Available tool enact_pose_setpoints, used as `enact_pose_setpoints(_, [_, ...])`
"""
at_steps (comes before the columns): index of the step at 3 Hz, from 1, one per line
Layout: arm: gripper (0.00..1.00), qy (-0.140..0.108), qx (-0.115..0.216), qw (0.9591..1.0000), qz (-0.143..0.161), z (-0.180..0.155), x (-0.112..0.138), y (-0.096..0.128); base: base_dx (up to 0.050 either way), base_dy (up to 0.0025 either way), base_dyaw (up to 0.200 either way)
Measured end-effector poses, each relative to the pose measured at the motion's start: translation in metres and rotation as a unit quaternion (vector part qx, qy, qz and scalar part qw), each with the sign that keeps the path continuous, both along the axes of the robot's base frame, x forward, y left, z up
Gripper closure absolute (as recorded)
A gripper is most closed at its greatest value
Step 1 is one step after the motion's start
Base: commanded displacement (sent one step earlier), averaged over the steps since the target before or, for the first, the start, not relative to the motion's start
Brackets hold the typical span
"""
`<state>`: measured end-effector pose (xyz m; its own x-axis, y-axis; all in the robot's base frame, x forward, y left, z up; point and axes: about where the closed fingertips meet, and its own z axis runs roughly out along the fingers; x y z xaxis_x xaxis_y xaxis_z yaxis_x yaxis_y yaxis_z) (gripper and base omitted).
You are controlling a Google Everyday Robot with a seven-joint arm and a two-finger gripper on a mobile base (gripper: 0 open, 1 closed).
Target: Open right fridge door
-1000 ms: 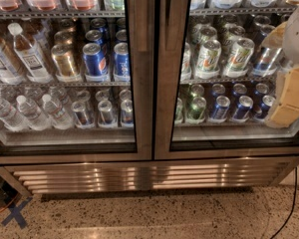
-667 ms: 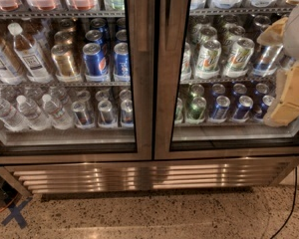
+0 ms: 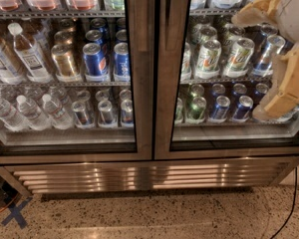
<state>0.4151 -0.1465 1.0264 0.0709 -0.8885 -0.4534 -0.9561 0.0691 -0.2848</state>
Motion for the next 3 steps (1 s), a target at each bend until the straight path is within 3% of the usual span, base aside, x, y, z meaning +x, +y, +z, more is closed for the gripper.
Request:
enact_pose_setpoints(1, [0.0,0.032,0.038,0.9977,0.046,-0.001,-0.004,0.032,0.0,0.0,0.0])
enact_pose_setpoints(2, [0.0,0.053,0.06,0.9957,0.045,-0.019,-0.001,0.061,0.0,0.0,0.0])
enact_pose_setpoints(3, [0.0,0.052,0.061,0.9958,0.044,-0.019,0.0,0.062,0.0,0.0,0.0])
